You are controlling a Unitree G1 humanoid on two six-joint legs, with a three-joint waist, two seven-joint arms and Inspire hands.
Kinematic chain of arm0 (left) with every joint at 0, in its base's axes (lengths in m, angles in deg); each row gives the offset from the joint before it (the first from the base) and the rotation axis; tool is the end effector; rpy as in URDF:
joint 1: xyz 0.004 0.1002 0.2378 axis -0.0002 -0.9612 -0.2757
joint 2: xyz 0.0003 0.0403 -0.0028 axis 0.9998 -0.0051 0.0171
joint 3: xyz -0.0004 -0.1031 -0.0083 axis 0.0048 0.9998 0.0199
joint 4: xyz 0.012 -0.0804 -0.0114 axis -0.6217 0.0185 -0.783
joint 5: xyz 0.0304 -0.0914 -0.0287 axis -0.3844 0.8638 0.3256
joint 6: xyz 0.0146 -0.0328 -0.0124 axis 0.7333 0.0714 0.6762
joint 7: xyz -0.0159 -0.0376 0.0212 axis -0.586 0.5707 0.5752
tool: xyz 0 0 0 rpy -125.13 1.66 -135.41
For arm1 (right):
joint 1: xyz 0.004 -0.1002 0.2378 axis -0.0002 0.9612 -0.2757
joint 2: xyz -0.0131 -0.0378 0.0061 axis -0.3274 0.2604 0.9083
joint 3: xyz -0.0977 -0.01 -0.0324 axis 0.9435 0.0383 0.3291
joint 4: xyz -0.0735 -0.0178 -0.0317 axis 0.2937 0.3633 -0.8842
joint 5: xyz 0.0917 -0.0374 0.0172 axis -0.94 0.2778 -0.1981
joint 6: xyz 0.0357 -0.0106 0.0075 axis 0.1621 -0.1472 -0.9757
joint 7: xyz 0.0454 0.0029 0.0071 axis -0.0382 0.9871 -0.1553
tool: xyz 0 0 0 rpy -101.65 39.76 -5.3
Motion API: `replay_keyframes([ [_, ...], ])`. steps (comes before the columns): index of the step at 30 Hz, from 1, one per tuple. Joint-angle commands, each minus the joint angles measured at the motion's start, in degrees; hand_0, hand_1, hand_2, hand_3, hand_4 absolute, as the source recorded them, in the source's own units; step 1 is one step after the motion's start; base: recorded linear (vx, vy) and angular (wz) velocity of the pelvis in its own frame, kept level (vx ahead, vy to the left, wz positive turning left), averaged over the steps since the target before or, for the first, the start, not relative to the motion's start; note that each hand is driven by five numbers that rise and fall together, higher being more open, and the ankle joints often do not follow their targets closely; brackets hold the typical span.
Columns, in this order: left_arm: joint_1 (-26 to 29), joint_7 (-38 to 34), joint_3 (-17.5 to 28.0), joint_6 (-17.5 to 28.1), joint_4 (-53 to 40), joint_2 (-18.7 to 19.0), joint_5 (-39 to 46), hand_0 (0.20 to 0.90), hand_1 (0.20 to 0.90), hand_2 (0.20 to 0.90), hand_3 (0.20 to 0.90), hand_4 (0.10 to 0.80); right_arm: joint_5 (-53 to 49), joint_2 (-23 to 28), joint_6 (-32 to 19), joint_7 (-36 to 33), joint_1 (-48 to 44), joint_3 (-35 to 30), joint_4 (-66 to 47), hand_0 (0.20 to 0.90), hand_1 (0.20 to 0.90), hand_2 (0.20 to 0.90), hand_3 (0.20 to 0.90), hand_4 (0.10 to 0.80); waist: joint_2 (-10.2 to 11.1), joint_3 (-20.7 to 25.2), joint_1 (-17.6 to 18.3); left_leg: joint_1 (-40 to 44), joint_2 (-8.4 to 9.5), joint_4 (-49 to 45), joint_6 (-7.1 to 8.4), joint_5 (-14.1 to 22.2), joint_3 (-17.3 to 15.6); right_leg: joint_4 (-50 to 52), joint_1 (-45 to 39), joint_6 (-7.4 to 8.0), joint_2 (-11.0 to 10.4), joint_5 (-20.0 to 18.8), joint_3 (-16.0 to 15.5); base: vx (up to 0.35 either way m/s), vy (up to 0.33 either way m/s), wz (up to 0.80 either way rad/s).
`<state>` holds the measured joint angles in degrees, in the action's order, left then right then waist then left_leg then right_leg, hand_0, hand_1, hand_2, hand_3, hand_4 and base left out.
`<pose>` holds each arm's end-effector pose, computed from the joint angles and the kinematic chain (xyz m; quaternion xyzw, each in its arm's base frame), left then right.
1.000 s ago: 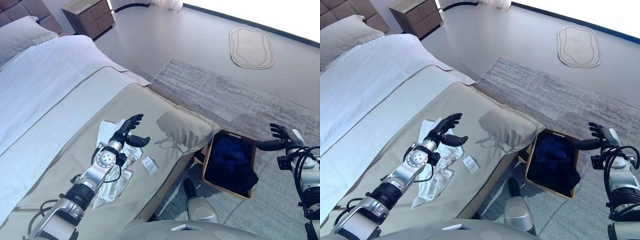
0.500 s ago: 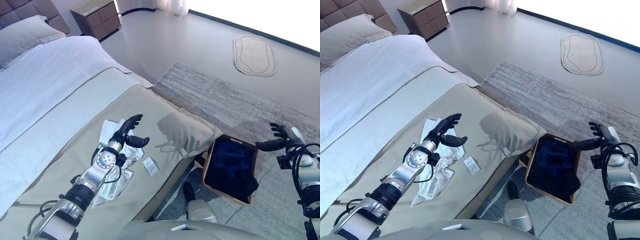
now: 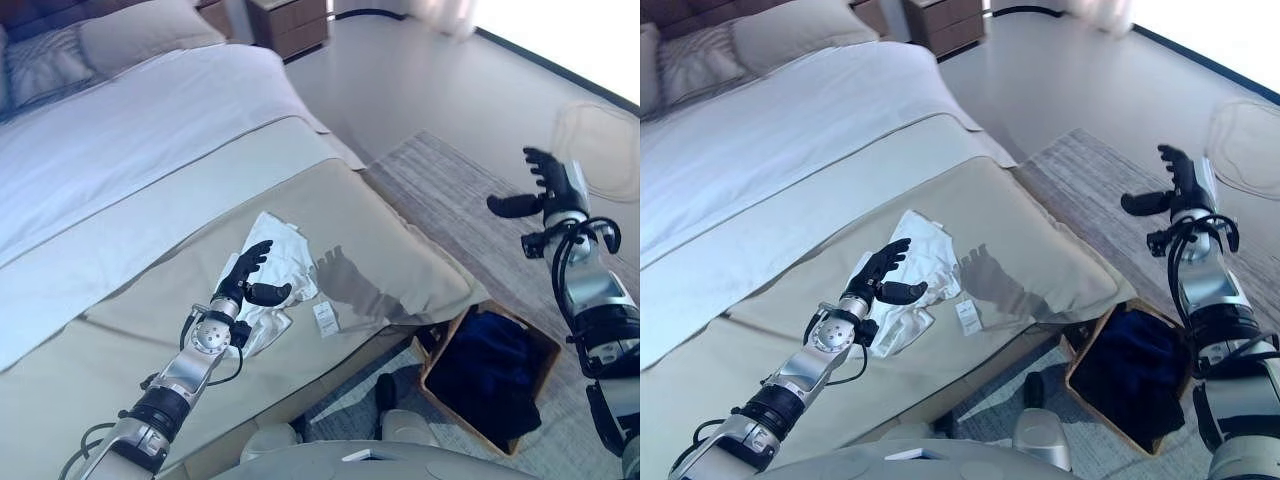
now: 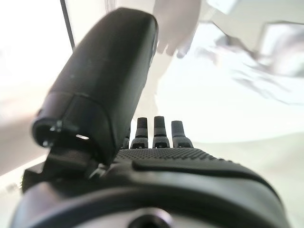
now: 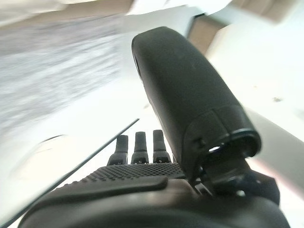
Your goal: Pick up the clothes from the bed and place them into the basket
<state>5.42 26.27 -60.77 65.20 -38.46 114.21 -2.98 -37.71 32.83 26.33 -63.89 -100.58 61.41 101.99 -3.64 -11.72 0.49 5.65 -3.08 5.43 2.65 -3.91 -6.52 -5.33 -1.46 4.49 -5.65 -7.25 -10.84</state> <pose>0.2056 0.1936 -0.0060 0.2100 0.1548 -0.0434 0.9644 0.2821 -0.3078 0.1320 -0.3328 0.0297 -0.2153 0.9176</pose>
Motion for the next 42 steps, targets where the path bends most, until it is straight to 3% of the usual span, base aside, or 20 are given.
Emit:
replay_keyframes([
  [1,1.0,-0.9,3.2,6.6,0.3,2.7,0.1,0.9,0.9,0.9,0.9,0.8,3.4,0.4,-5.3,-5.0,-9.3,2.3,-1.6,0.9,0.9,0.9,0.9,0.8,2.1,4.8,-2.3,-0.2,2.15,-3.5,-0.14,6.6,-5.1,1.5,-3.3,-1.39,2.0,7.0,-3.0,0.05,0.059,0.68],
  [6,1.1,-0.8,3.2,6.0,-0.2,2.7,0.7,0.9,0.9,0.9,0.9,0.8,5.2,-0.4,-3.5,-4.6,-14.7,6.6,2.9,0.9,0.9,0.9,0.9,0.8,1.8,5.5,-5.0,-0.9,3.08,-4.0,-0.45,6.8,-2.1,3.8,-3.8,-2.14,1.4,9.0,-5.1,0.058,0.053,0.57],
  [10,0.4,0.1,3.9,5.6,-2.2,3.0,0.8,0.9,0.9,0.9,0.9,0.8,6.1,-1.0,-3.0,-3.4,-19.4,10.0,7.2,0.9,0.9,0.9,0.9,0.8,1.1,4.7,-7.3,-3.1,4.06,-8.7,-0.85,8.2,-0.6,10.9,-2.3,-3.75,0.7,12.9,-8.1,0.033,0.088,0.35],
  [14,4.6,0.4,2.7,7.2,-2.6,4.1,1.0,0.9,0.9,0.9,0.9,0.8,5.8,0.8,-2.6,-1.7,-26.8,14.2,11.4,0.9,0.9,0.9,0.9,0.8,0.0,-1.1,-9.8,-10.8,3.99,-20.6,-1.37,12.0,0.1,25.0,4.7,-5.77,-2.7,18.3,-11.2,-0.216,0.085,0.41],
  [15,6.2,0.1,2.7,7.7,-2.8,4.7,1.7,0.9,0.9,0.9,0.9,0.8,5.0,1.4,-3.1,-1.6,-29.0,15.4,13.1,0.9,0.9,0.9,0.9,0.8,-0.1,-3.5,-10.4,-13.8,3.62,-25.2,-1.65,13.6,0.3,30.0,7.1,-6.47,-4.4,20.1,-12.0,-0.138,-0.024,0.48],
  [18,7.5,-1.2,2.8,8.7,-3.9,5.1,2.2,0.9,0.9,0.9,0.9,0.8,3.3,1.4,-2.6,-1.6,-32.1,17.0,14.3,0.9,0.9,0.9,0.9,0.8,0.0,-8.1,-12.0,-19.7,2.85,-36.8,-2.77,19.0,0.9,42.0,11.7,-8.07,-7.4,25.2,-12.7,-0.074,-0.033,0.49],
  [21,7.5,-1.9,2.9,8.7,-5.6,5.2,1.9,0.9,0.9,0.9,0.9,0.8,2.5,0.9,-1.6,-1.5,-33.3,17.5,13.8,0.9,0.9,0.9,0.9,0.8,0.1,-10.6,-13.0,-23.8,2.77,-43.7,-3.85,21.5,1.0,48.8,15.2,-8.86,-9.1,27.1,-12.9,-0.013,-0.012,0.35],
  [24,7.6,-2.4,2.6,8.2,-8.2,5.6,1.6,0.9,0.9,0.9,0.9,0.8,2.4,-0.1,-1.2,-1.0,-34.3,17.7,13.7,0.9,0.9,0.9,0.9,0.8,0.0,-13.7,-14.1,-28.2,3.42,-50.3,-4.82,23.5,1.4,55.5,19.2,-8.88,-10.9,28.9,-12.5,-0.011,-0.014,0.37],
  [29,6.5,-4.5,2.6,8.6,-10.5,6.2,2.3,0.9,0.9,0.9,0.9,0.8,2.0,-2.7,-0.9,-0.4,-35.1,18.4,13.6,0.9,0.9,0.9,0.9,0.8,-1.0,-17.9,-15.6,-34.1,6.05,-58.3,-6.4,25.4,2.9,63.6,25.2,-8.89,-12.9,31.4,-10.5,-0.004,0.006,0.13],
  [33,5.5,-4.8,2.7,9.7,-12.3,6.2,2.5,0.9,0.9,0.9,0.9,0.8,2.2,-5.2,0.3,0.8,-36.5,19.4,15.1,0.9,0.9,0.9,0.9,0.8,-2.1,-18.1,-16.5,-39.7,7.67,-64.4,-7.55,27.3,3.5,68.3,30.2,-9.74,-12.6,33.6,-9.8,-0.017,-0.029,0.05],
  [42,3.9,-6.7,3.2,10.8,-14.4,6.1,3.0,0.9,0.9,0.9,0.9,0.8,1.1,-8.9,1.7,4.4,-39.0,20.7,19.7,0.9,0.9,0.9,0.9,0.8,-3.9,-18.1,-17.5,-48.8,8.45,-74.8,-8.43,30.2,4.1,77.5,39.0,-10.83,-12.0,37.0,-8.5,-0.002,-0.017,0.08],
])
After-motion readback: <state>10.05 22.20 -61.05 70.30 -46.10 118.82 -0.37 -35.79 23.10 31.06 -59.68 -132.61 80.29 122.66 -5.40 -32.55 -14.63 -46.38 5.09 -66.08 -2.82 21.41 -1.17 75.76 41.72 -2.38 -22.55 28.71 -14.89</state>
